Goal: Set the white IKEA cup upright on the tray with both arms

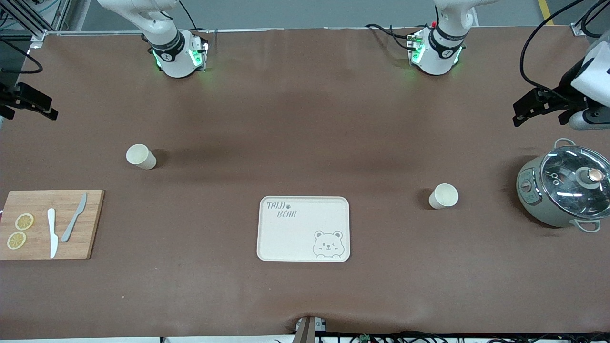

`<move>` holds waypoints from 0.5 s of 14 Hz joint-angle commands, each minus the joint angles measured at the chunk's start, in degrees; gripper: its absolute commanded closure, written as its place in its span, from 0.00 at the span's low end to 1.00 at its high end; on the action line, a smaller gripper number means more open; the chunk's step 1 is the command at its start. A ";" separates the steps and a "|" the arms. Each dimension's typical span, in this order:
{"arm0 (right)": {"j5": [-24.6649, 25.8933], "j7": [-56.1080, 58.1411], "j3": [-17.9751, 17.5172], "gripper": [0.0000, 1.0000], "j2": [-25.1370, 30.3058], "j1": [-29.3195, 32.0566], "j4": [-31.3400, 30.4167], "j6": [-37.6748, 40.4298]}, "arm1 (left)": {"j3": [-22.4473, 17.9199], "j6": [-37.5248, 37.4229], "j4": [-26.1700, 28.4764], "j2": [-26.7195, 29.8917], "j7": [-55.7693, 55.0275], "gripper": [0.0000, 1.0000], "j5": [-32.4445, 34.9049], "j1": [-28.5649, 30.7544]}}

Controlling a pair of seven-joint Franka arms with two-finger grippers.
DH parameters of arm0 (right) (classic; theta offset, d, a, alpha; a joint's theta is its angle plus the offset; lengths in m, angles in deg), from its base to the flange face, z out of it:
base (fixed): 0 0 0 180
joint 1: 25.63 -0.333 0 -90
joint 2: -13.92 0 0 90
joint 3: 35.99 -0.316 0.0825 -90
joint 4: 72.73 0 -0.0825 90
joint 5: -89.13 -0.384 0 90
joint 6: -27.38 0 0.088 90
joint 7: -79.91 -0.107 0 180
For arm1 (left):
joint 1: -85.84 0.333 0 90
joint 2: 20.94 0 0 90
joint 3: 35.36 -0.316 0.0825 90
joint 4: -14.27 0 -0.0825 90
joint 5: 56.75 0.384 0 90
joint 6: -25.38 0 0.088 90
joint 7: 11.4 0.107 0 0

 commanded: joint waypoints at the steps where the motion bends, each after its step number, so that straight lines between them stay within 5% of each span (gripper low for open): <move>1: -1.14 0.71 -0.44 0.00 0.38 0.90 -0.22 0.10 | 0.31 -0.51 -0.82 -0.42 0.11 0.00 -0.92 0.12; 7: -1.14 0.71 -0.35 0.00 0.37 0.90 -0.13 0.01 | 0.04 -0.51 -0.65 -1.47 -0.07 0.00 -0.30 0.82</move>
